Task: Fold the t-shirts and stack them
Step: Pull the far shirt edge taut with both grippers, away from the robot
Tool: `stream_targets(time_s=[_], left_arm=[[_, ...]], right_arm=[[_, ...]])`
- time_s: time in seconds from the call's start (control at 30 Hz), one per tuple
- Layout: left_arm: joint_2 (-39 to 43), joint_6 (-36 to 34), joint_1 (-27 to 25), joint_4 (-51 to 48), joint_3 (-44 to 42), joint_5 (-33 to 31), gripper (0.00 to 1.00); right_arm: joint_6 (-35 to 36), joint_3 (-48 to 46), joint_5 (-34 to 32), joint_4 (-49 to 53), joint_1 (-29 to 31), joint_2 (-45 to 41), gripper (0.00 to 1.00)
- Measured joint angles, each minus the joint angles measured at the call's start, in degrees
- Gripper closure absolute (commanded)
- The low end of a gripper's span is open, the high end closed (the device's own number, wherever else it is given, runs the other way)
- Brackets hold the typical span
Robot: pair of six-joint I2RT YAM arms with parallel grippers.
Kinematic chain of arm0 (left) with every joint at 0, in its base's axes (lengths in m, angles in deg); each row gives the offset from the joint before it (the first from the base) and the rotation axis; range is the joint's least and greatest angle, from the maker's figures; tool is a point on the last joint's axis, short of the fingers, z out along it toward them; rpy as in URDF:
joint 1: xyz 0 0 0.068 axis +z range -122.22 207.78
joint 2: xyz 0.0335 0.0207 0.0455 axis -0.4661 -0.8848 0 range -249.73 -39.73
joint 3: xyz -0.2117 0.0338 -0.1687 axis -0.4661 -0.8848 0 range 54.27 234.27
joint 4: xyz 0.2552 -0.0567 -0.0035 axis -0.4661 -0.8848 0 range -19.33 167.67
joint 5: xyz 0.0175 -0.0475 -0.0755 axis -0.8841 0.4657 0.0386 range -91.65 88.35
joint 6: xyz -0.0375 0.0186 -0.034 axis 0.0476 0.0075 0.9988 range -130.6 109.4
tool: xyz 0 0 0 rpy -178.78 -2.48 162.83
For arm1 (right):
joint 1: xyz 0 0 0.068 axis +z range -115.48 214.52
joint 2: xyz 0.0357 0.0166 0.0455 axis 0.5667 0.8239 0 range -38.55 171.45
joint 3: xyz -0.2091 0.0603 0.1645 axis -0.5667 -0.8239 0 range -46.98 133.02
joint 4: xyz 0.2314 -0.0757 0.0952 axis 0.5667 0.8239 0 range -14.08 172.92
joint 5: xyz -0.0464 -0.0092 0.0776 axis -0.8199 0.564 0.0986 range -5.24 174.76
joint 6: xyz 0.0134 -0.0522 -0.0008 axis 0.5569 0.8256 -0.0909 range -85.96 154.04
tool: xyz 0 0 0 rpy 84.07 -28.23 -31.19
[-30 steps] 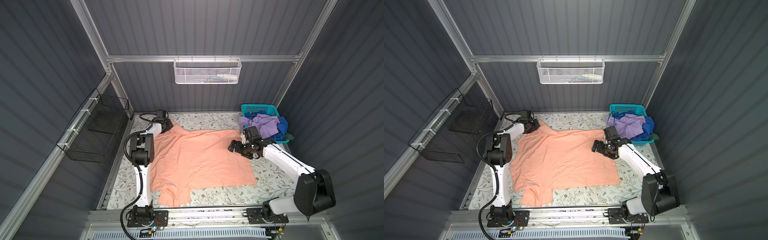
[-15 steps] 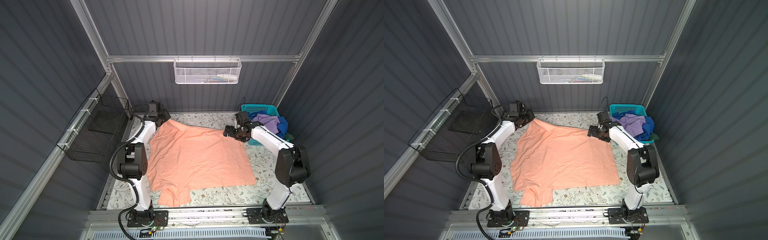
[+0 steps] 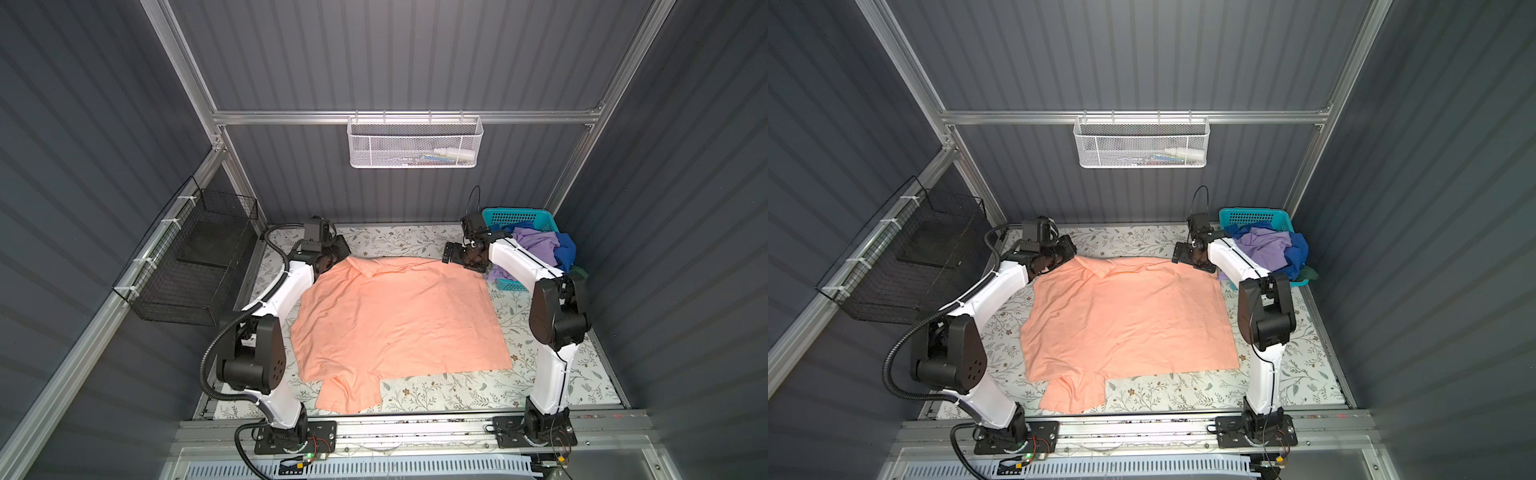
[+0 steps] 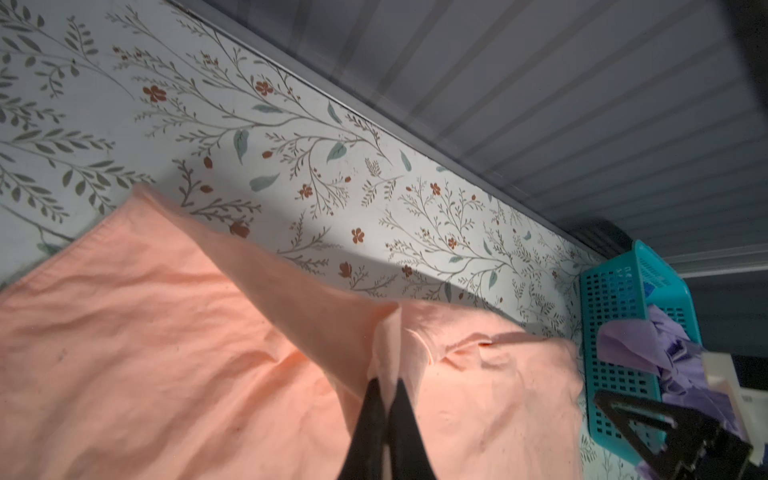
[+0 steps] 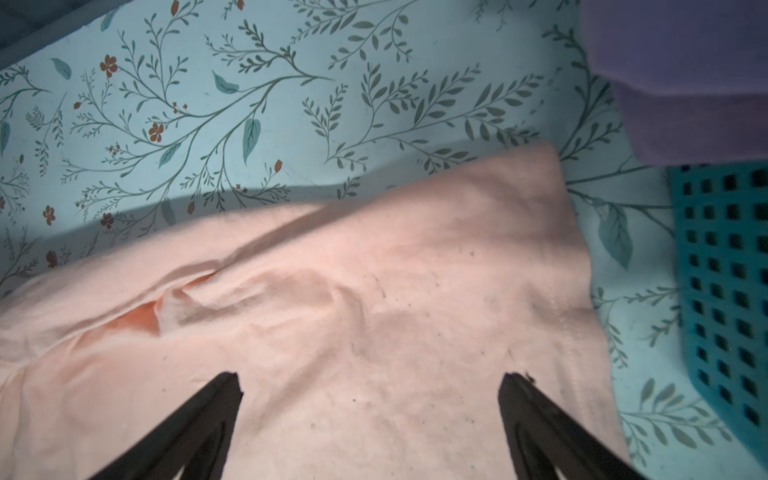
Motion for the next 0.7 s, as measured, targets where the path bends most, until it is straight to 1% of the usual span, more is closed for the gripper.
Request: stream_targets(time_s=[0.13, 0.3, 0.47, 0.63, 0.7], left_arm=[[1.8, 0.3, -0.3, 0.2, -3.9, 0.3, 1.0], [1.9, 0.9, -0.3, 0.2, -7.5, 0.9, 1.0], [2.3, 1.4, -0.2, 0.3, -8.8, 2.1, 1.0], [2.5, 1.4, -0.2, 0.7, -9.6, 3.1, 1.0], [2.5, 1.6, -0.2, 0.8, -10.0, 3.5, 1.0]], right_arm=[[0.7, 4.7, -1.7, 1.1, 0.0, 3.9, 0.1], [1.0, 13.3, -4.0, 3.6, 0.0, 11.7, 0.14], [1.1, 17.7, -4.8, 6.9, 0.0, 17.1, 0.16], [2.0, 18.2, -4.8, 9.0, 0.0, 18.4, 0.27], [2.5, 18.5, -4.6, 9.3, 0.0, 18.5, 0.33]])
